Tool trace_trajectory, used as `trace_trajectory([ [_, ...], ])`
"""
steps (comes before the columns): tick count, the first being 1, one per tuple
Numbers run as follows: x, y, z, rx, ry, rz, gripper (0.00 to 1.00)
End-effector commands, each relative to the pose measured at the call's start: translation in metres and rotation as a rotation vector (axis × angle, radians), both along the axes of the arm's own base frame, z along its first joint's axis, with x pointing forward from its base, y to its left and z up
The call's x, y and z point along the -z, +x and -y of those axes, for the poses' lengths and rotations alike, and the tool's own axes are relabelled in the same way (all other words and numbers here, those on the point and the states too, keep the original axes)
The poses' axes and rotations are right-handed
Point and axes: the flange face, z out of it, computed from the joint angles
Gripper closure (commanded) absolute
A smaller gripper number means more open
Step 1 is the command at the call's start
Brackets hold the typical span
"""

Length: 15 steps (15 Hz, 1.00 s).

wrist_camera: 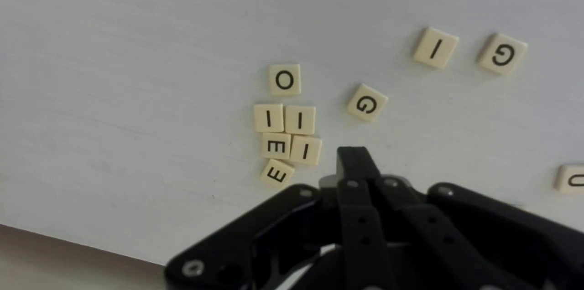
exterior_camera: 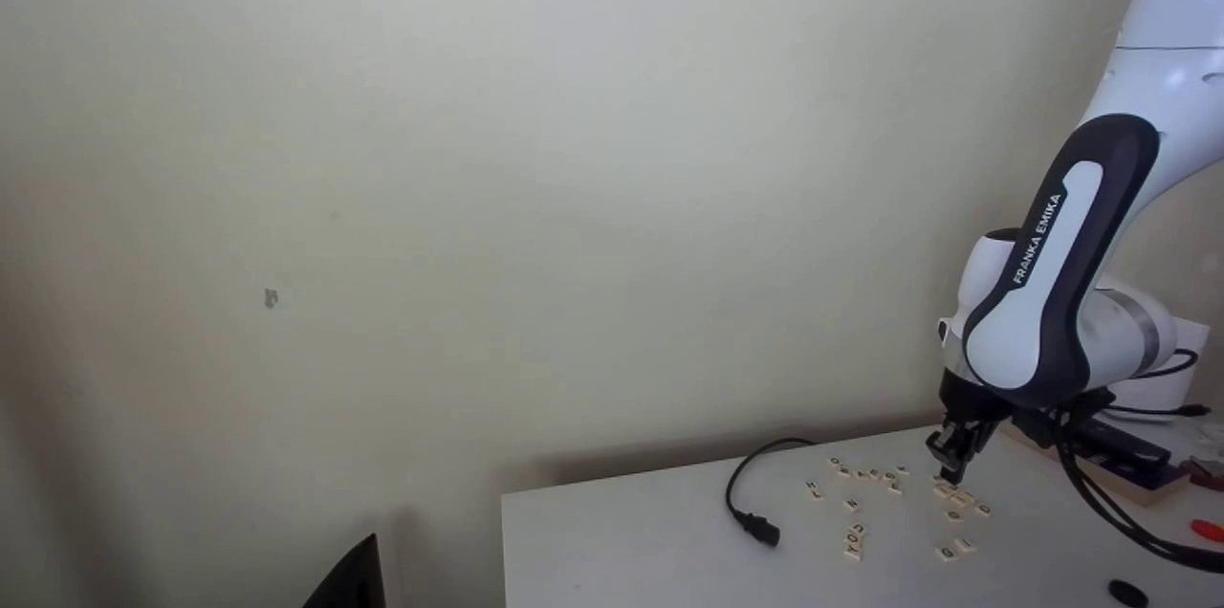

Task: Move the letters YOUN the left, move the letters GIG to the front

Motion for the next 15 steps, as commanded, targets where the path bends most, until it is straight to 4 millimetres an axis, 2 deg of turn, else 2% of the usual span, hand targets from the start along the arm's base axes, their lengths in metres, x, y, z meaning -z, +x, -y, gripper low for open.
trace_trajectory([
  [1,0.016,0.002,0.004,-0.093,-0.006,0.004,1.00],
  [6,0.032,0.001,0.004,-0.140,0.008,0.007,1.00],
  [15,0.047,-0.005,0.002,-0.227,0.023,-0.048,1.00],
])
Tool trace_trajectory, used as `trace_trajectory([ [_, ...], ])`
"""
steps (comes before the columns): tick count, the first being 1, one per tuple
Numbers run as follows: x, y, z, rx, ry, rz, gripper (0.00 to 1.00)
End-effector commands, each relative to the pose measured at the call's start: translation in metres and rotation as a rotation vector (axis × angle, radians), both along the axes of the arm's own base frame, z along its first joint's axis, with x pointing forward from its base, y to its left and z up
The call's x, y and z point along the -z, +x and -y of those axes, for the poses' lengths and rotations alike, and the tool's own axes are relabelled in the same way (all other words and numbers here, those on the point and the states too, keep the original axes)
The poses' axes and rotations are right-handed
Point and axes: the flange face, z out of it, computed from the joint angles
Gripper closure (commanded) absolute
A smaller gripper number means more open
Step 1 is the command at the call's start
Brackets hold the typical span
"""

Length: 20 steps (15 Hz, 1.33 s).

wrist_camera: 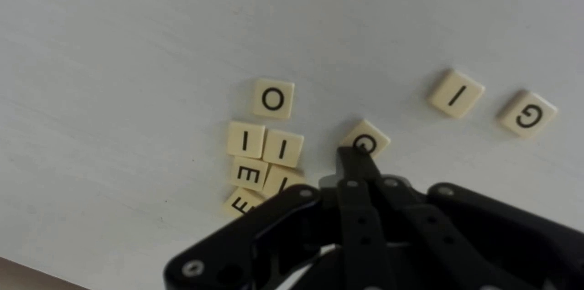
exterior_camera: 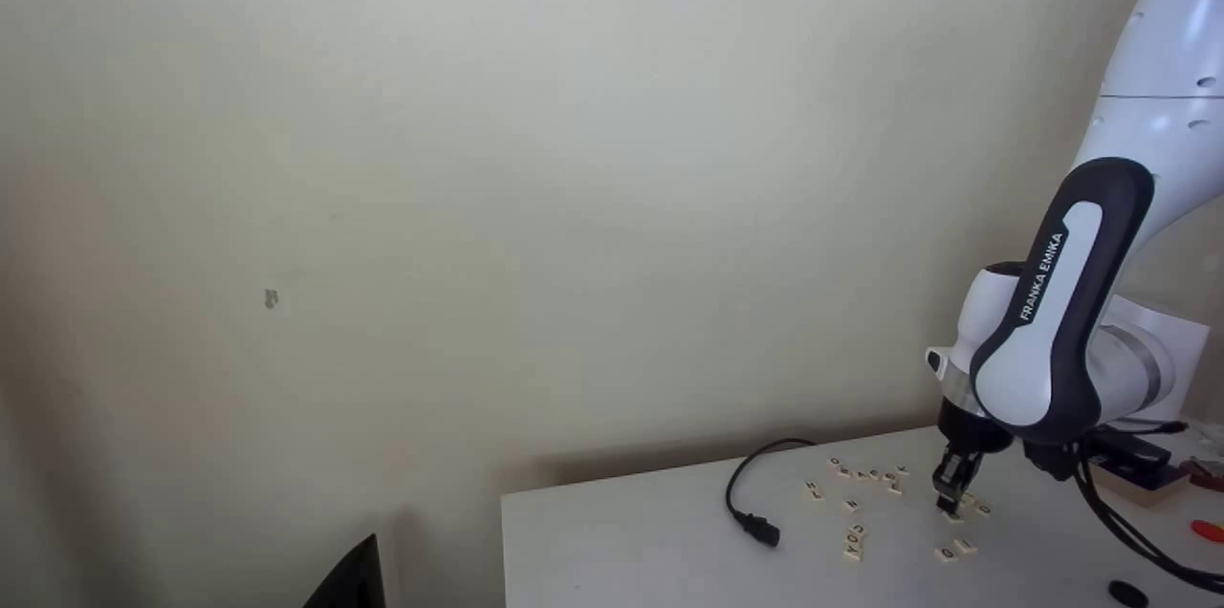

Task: Move the letters YOUN the left, move the letters GIG to the front

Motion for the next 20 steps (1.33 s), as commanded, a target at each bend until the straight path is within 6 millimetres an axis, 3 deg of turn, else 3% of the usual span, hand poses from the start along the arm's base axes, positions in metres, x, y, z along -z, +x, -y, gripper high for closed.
trace_trajectory([
  [1,0.008,0.001,0.002,-0.038,0.005,-0.025,1.00],
  [11,0.013,-0.011,0.006,0.142,0.016,-0.077,1.00],
  [20,0.014,-0.019,0.010,0.525,0.084,-0.109,1.00],
])
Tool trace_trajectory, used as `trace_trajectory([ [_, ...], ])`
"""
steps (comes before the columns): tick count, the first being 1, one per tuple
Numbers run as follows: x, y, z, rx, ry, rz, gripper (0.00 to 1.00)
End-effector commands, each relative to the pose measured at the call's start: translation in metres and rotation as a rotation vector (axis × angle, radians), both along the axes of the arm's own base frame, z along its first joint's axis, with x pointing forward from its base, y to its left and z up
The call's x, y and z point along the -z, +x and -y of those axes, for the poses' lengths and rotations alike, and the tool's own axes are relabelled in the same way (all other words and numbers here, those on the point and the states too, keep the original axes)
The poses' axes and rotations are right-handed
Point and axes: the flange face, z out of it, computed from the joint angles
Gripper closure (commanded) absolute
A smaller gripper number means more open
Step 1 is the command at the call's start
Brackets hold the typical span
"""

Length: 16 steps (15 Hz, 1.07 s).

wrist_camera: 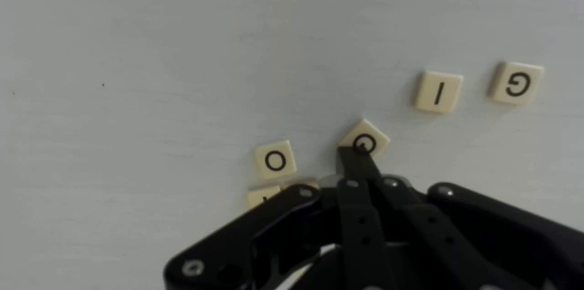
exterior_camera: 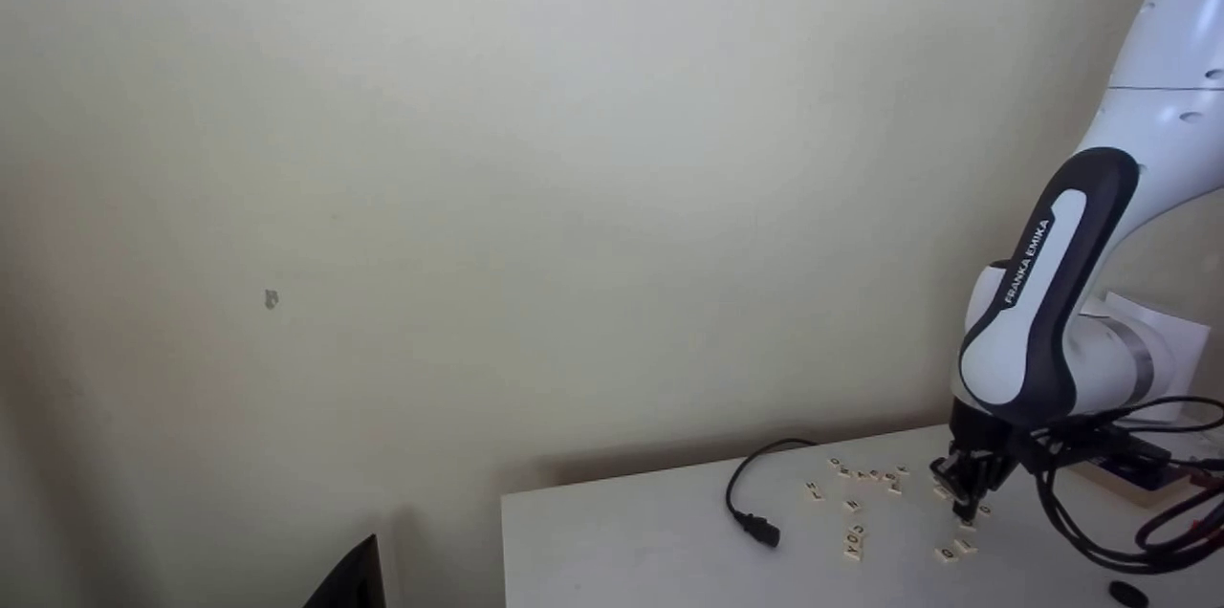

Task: Move the letters YOUN the left, move the letters GIG to the front

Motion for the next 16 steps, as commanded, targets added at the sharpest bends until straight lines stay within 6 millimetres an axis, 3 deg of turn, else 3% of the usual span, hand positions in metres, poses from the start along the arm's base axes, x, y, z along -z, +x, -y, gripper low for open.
trace_trajectory([
  [1,0.014,-0.017,-0.002,0.164,0.049,-0.068,1.00],
  [16,0.014,-0.027,0.009,0.621,0.189,-0.123,1.00],
])
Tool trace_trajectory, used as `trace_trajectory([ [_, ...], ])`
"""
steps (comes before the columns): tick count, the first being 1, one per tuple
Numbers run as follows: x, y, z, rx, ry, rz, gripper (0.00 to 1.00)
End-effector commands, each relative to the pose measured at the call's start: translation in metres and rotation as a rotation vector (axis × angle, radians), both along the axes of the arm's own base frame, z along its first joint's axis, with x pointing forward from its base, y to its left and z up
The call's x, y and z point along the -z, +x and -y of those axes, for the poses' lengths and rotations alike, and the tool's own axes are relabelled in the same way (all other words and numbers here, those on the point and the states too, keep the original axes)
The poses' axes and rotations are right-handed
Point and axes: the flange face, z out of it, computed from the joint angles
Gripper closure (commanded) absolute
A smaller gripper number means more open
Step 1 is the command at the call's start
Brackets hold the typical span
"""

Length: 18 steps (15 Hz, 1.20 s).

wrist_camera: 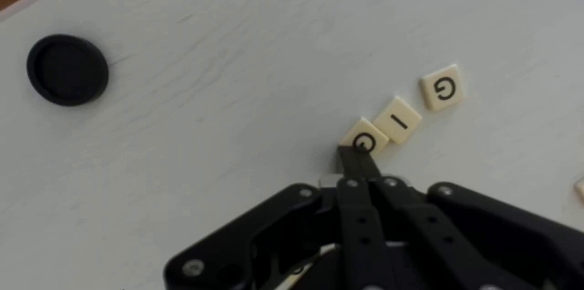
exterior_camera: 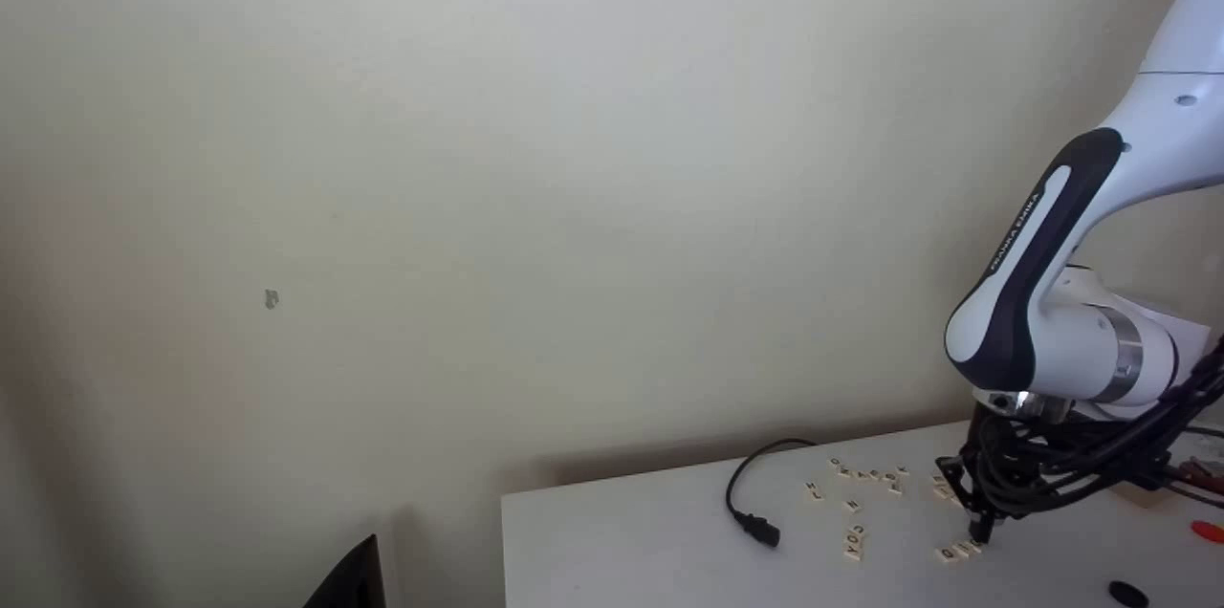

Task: Move the letters YOUN the left, move the letters GIG to the front

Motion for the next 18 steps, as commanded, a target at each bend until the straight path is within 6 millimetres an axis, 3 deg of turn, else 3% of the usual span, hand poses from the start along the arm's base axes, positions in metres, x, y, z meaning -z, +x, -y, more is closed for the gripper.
trace_trajectory([
  [1,0.011,-0.007,-0.001,0.098,0.040,-0.023,1.00],
  [18,0.013,0.003,-0.015,0.152,0.080,-0.032,1.00],
])
